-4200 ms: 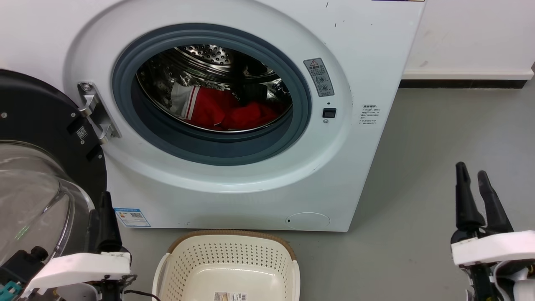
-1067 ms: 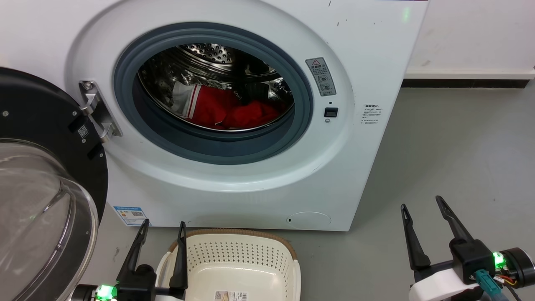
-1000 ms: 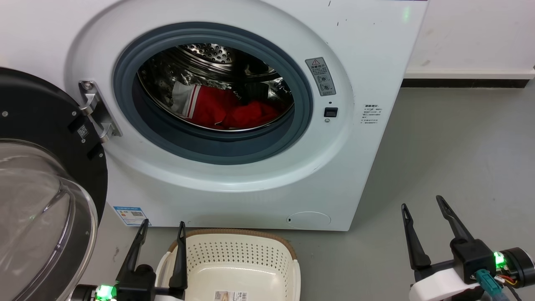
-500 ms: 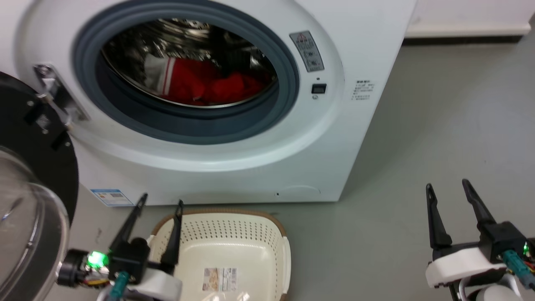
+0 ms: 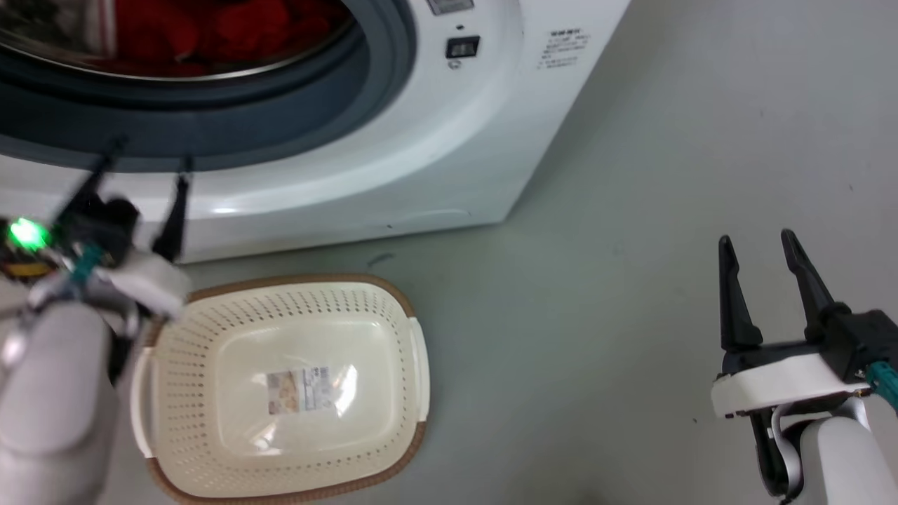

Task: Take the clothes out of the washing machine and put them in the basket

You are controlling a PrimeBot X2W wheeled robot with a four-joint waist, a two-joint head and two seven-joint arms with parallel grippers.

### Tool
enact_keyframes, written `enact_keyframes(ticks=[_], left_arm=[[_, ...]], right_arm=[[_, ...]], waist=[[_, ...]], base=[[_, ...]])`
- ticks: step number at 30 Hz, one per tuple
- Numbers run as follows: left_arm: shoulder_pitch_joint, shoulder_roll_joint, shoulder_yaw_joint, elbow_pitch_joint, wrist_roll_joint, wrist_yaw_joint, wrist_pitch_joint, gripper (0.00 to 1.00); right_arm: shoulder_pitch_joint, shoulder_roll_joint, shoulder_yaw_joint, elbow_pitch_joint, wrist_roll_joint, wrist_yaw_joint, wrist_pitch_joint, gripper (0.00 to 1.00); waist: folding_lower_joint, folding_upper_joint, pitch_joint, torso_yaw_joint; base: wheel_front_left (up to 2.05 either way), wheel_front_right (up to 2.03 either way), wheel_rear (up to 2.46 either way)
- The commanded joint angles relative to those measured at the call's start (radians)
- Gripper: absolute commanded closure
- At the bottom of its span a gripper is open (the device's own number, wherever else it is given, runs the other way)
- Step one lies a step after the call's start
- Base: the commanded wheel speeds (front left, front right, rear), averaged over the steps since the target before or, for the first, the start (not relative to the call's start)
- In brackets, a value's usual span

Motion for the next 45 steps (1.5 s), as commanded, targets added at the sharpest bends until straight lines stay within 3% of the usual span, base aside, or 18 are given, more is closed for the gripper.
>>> enact_keyframes(ticks=[1,8,18,27,34,41,42,43,45], left_arm=[[-0.098,0.033,-0.008,0.04,0.006,-0.009,0.023,0.0],[-0.413,0.149,-0.078,0.174,-0.001,-0.024,0.162,0.0],[-0.773,0.255,-0.269,0.296,-0.048,-0.025,0.313,0.0],[-1.114,0.324,-0.436,0.404,-0.148,-0.025,0.626,0.0],[-1.228,0.397,-0.559,0.435,-0.289,-0.025,0.891,0.0],[-1.25,0.455,-0.628,0.41,-0.409,-0.025,1.007,0.0],[-1.25,0.464,-0.635,0.408,-0.418,-0.025,1.013,0.39],[-1.252,0.472,-0.64,0.404,-0.424,-0.025,1.012,1.0],[-1.258,0.484,-0.654,0.394,-0.43,-0.025,0.999,1.0]], right_arm=[[-0.033,0.0,0.011,-0.008,0.015,-0.001,-0.002,0.0],[-0.085,0.001,0.042,-0.038,0.068,-0.001,-0.002,0.0],[-0.133,0.001,0.052,-0.077,0.107,-0.001,-0.002,0.0],[-0.153,0.001,0.059,-0.084,0.156,-0.001,-0.002,0.0],[-0.153,0.0,0.079,-0.095,0.178,-0.001,-0.002,0.0],[-0.162,0.0,0.093,-0.102,0.207,-0.001,-0.002,0.0],[-0.163,0.0,0.094,-0.103,0.208,-0.001,-0.002,0.0],[-0.164,0.0,0.096,-0.103,0.209,-0.001,-0.002,0.0],[-0.166,0.0,0.098,-0.103,0.211,-0.001,-0.002,0.0]], waist=[[-0.0002,0.0,0.107,-0.078],[-0.0002,0.0,0.23,-0.129],[-0.0002,0.0,0.352,-0.159],[-0.0002,0.0,0.447,-0.201],[-0.0002,0.0,0.493,-0.241],[-0.0002,0.0,0.529,-0.257],[-0.0002,0.0,0.531,-0.258],[-0.0002,0.0,0.532,-0.259],[-0.0002,0.0,0.534,-0.26]], base=[[0.0,0.0,0.0],[0.0,0.0,0.0],[0.0,0.0,0.0],[0.0,0.0,0.0],[0.0,0.0,0.0],[0.0,0.0,0.0],[0.0,0.0,0.0],[0.0,0.0,0.0],[0.0,0.0,0.0]])
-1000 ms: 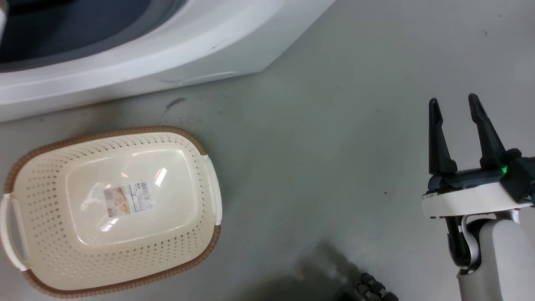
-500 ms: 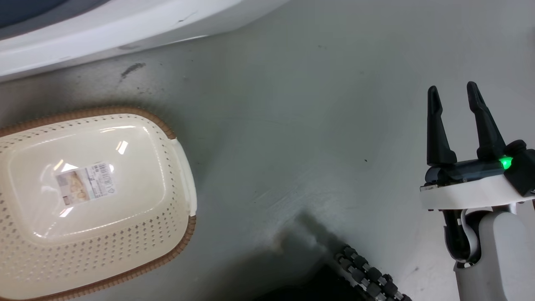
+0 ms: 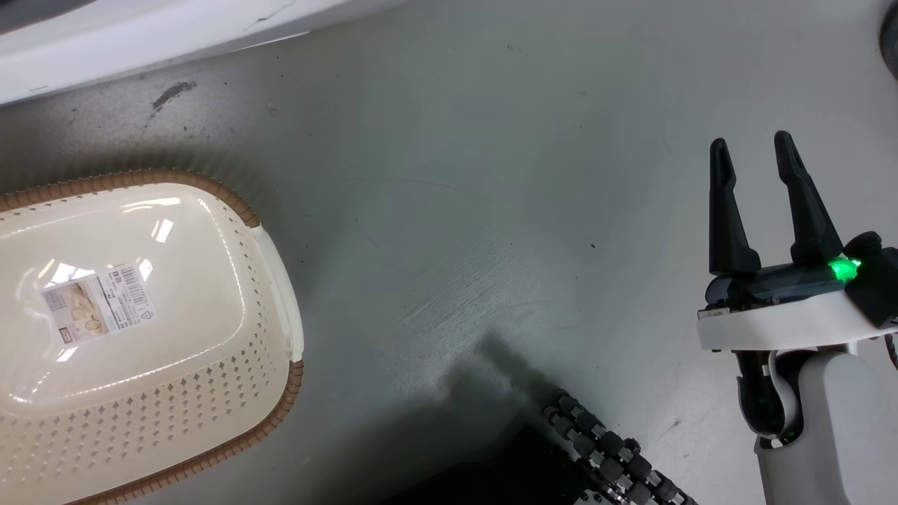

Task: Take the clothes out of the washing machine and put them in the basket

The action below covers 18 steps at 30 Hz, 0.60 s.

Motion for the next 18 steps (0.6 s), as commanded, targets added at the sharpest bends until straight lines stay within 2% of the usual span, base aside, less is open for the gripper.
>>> enact_keyframes(ticks=[1,4,7,18], left_arm=[[0.015,0.03,-0.011,0.019,-0.004,0.002,-0.009,1.0],[-0.004,0.031,-0.016,0.016,-0.001,0.002,-0.051,1.0],[-0.01,0.005,-0.011,0.016,-0.004,0.005,-0.122,1.0],[0.075,-0.106,0.027,0.102,-0.039,0.055,-0.527,1.0]], right_arm=[[-0.023,0.0,0.002,-0.003,0.004,-0.001,-0.002,0.0],[-0.028,0.0,-0.005,0.0,-0.001,-0.001,-0.002,0.0],[-0.029,0.0,-0.013,0.003,-0.009,-0.001,-0.002,0.0],[-0.035,0.0,-0.055,-0.01,-0.061,-0.001,-0.002,0.0]], waist=[[0.0,0.0,0.0,0.0],[0.0,0.0,-0.005,0.006],[0.0,0.0,-0.021,0.017],[0.0,0.0,-0.147,0.074]], base=[[0.0,0.0,0.0],[0.0,0.0,0.0],[0.0,0.0,0.0],[0.0,0.0,0.0]])
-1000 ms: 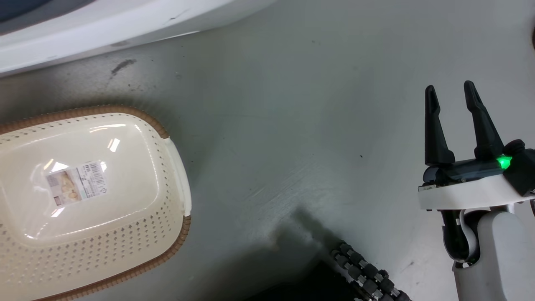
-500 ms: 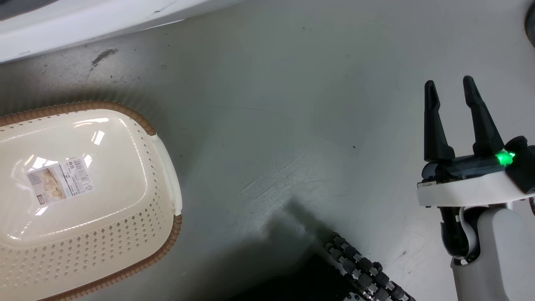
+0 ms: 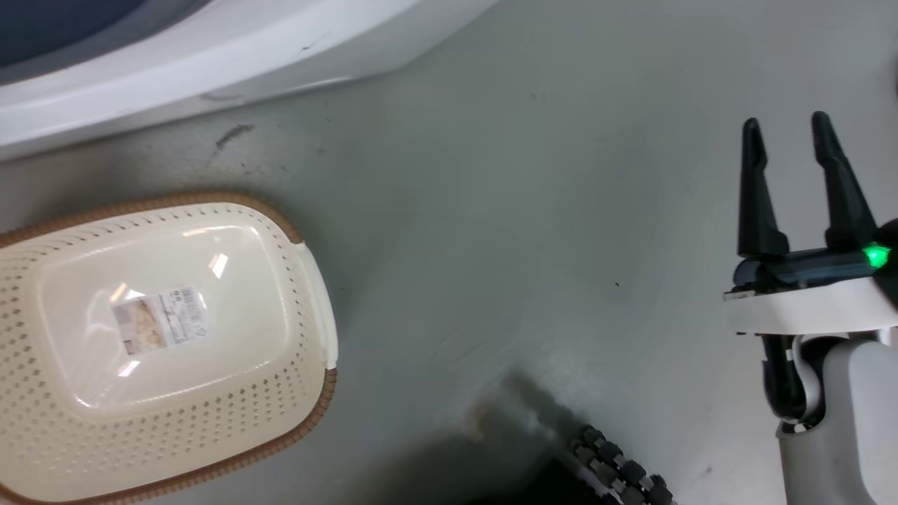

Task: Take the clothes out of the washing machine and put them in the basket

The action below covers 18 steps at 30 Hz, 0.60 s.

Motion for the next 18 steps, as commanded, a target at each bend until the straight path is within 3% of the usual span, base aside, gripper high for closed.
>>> enact_keyframes(ticks=[1,11,16,18], left_arm=[[0.039,-0.023,0.012,0.018,-0.015,0.013,-0.064,1.0],[0.304,-0.172,0.044,0.113,-0.091,0.05,-0.448,1.0],[0.441,-0.232,0.067,0.083,-0.108,0.067,-0.499,1.0],[0.487,-0.237,0.104,0.009,-0.098,0.09,-0.501,1.0]], right_arm=[[-0.003,0.0,-0.018,-0.006,-0.011,-0.001,-0.002,0.0],[0.043,0.0,-0.067,0.006,-0.09,-0.001,-0.002,0.0],[0.075,-0.001,-0.074,0.014,-0.126,-0.001,-0.002,0.0],[0.084,-0.001,-0.078,0.013,-0.136,-0.001,-0.002,0.0]], waist=[[0.0,0.0,-0.051,0.031],[0.0,0.0,-0.234,0.123],[0.0,0.0,-0.322,0.169],[0.0,0.0,-0.351,0.185]], base=[[0.0,0.0,0.0],[0.0,0.0,0.0],[0.0,0.0,0.0],[0.0,0.0,0.0]])
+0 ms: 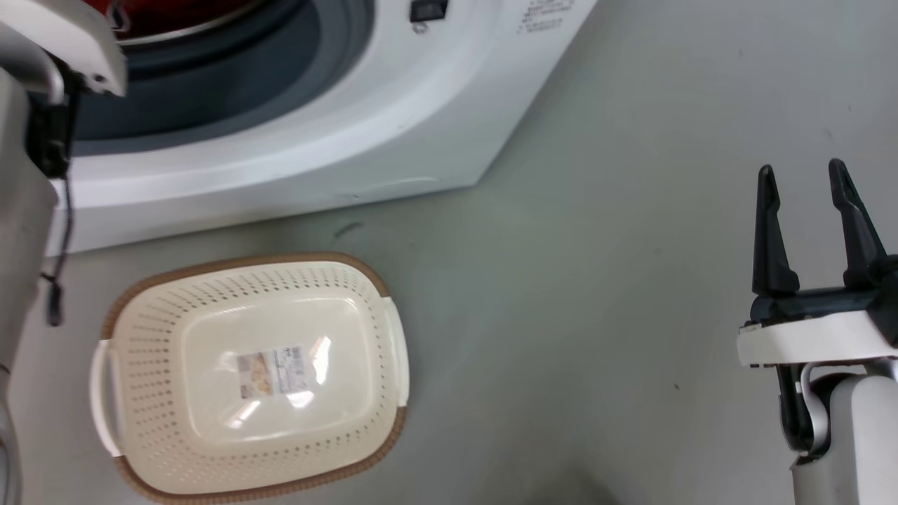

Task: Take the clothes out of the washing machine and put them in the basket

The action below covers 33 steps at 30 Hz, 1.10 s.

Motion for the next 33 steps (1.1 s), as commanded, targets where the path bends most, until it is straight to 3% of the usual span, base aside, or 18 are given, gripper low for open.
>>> enact_keyframes(ticks=[1,10,18,26,33], left_arm=[[0.057,-0.006,0.038,-0.07,0.009,0.02,-0.007,1.0],[0.357,-0.052,0.184,-0.341,0.105,0.048,-0.006,1.0],[0.568,-0.108,0.284,-0.551,0.184,0.031,-0.006,1.0],[0.771,-0.124,0.294,-0.725,0.21,-0.012,-0.006,1.0],[0.89,-0.117,0.264,-0.782,0.191,-0.027,0.014,1.0]], right_arm=[[0.018,-0.001,-0.006,0.002,-0.01,-0.001,-0.002,0.0],[0.073,-0.001,-0.024,0.025,-0.045,-0.001,-0.002,0.0],[0.116,-0.001,-0.036,0.038,-0.062,-0.001,-0.002,0.0],[0.157,-0.001,-0.042,0.043,-0.071,-0.001,-0.002,0.0],[0.18,-0.001,-0.044,0.038,-0.094,-0.001,-0.002,0.0]], waist=[[0.0001,0.0,-0.077,0.057],[0.0001,0.0,-0.214,0.123],[0.0001,0.0,-0.319,0.18],[0.0001,0.0,-0.382,0.235],[0.0001,0.0,-0.386,0.276]], base=[[0.0,0.0,0.0],[0.0,0.0,0.0],[0.0,0.0,0.0],[0.0,0.0,0.0],[0.0,0.0,0.0]])
